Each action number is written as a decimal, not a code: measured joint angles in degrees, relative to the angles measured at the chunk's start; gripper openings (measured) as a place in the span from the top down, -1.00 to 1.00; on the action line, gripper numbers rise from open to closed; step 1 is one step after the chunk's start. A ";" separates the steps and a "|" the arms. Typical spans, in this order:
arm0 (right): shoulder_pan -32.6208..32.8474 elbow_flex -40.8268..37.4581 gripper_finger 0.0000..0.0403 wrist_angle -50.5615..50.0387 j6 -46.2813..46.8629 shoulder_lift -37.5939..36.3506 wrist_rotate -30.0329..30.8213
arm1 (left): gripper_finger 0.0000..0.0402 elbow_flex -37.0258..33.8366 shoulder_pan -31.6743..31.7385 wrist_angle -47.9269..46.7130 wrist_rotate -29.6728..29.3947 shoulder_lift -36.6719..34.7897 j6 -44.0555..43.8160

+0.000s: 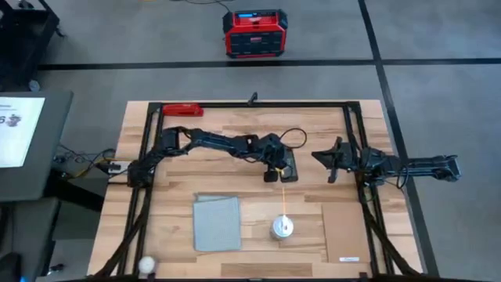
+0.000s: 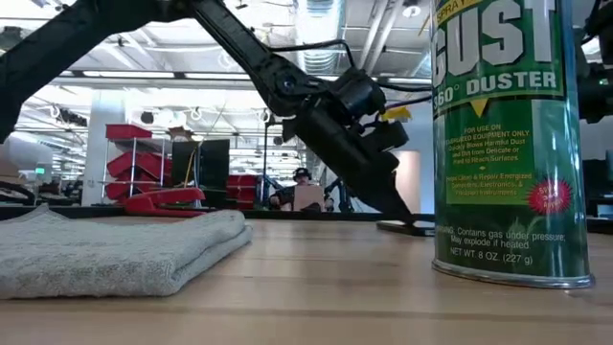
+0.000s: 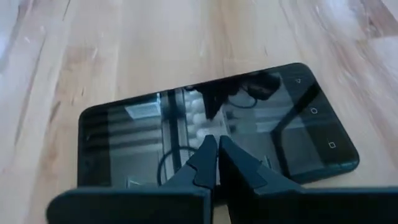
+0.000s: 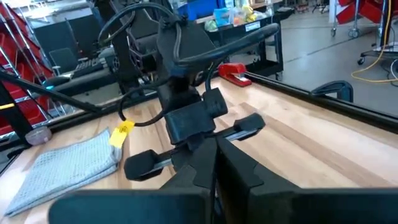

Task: Apply microfiber cloth
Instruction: Spray the front of the black phone with the spray bottle

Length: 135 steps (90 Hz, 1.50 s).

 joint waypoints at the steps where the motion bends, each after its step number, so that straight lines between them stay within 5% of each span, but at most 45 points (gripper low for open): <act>1: 0.00 0.00 1.00 0.00 0.00 0.00 0.01 | 1.00 0.00 0.00 -0.10 0.00 -0.04 0.00; 98: 0.00 0.00 1.00 -0.17 -1.51 -0.01 0.20 | 1.00 -0.26 -0.21 -7.16 -2.76 -0.04 -1.35; 135: 0.07 -0.02 1.00 -0.05 -1.71 -0.02 -0.56 | 1.00 -0.64 -1.05 -15.86 -3.87 -5.91 -1.20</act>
